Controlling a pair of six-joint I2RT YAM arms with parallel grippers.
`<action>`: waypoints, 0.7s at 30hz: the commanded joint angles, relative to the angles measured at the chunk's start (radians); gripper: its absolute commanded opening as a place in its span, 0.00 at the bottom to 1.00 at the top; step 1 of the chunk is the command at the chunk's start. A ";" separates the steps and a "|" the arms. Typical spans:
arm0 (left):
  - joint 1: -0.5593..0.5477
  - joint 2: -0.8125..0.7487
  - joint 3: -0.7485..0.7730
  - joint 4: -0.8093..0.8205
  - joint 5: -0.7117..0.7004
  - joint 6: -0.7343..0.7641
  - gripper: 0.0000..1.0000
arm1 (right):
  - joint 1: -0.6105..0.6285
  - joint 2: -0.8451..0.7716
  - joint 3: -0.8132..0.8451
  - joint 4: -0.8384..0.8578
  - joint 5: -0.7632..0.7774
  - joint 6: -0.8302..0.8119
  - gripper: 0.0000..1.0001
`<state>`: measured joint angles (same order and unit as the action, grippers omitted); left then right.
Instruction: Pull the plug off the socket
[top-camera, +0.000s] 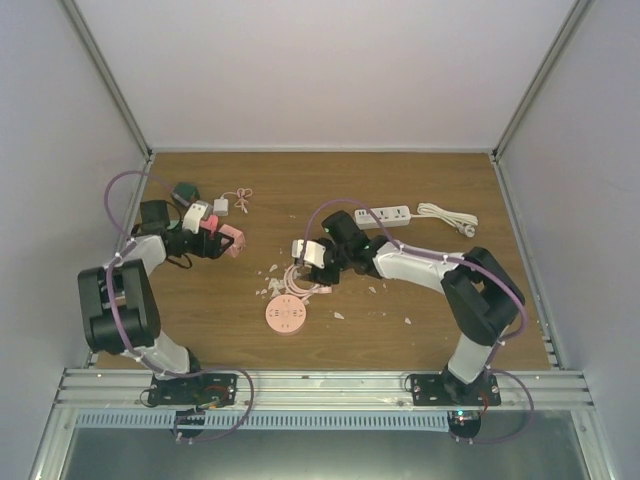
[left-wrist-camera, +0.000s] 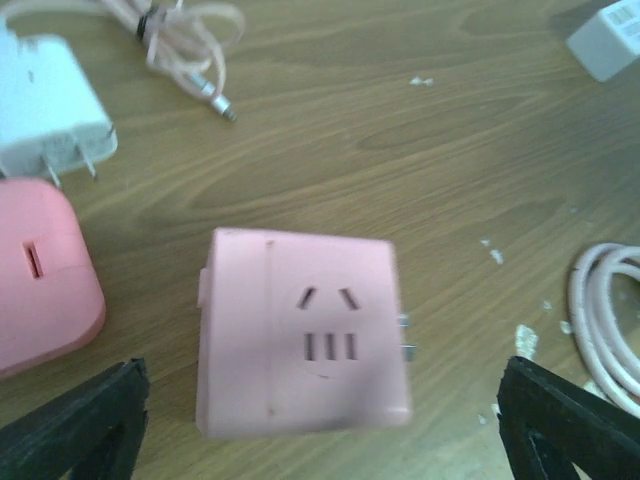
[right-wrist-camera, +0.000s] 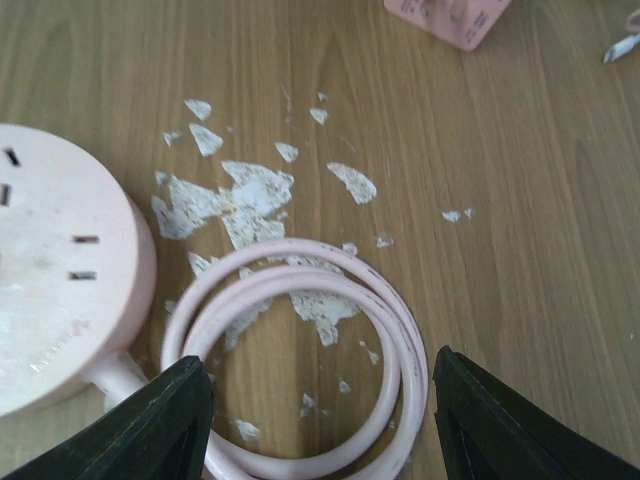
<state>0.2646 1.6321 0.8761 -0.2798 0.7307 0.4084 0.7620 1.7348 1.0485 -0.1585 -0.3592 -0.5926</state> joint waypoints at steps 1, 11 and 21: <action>0.008 -0.167 -0.040 -0.040 0.035 0.049 0.98 | -0.017 0.052 0.049 -0.087 0.034 -0.078 0.61; 0.005 -0.449 -0.139 -0.197 0.061 0.173 0.99 | -0.020 0.171 0.153 -0.146 0.101 -0.146 0.62; 0.004 -0.519 -0.179 -0.177 0.038 0.166 0.99 | -0.023 0.268 0.228 -0.145 0.203 -0.111 0.64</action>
<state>0.2646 1.1225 0.7052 -0.4614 0.7685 0.5571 0.7456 1.9671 1.2549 -0.2840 -0.2153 -0.7094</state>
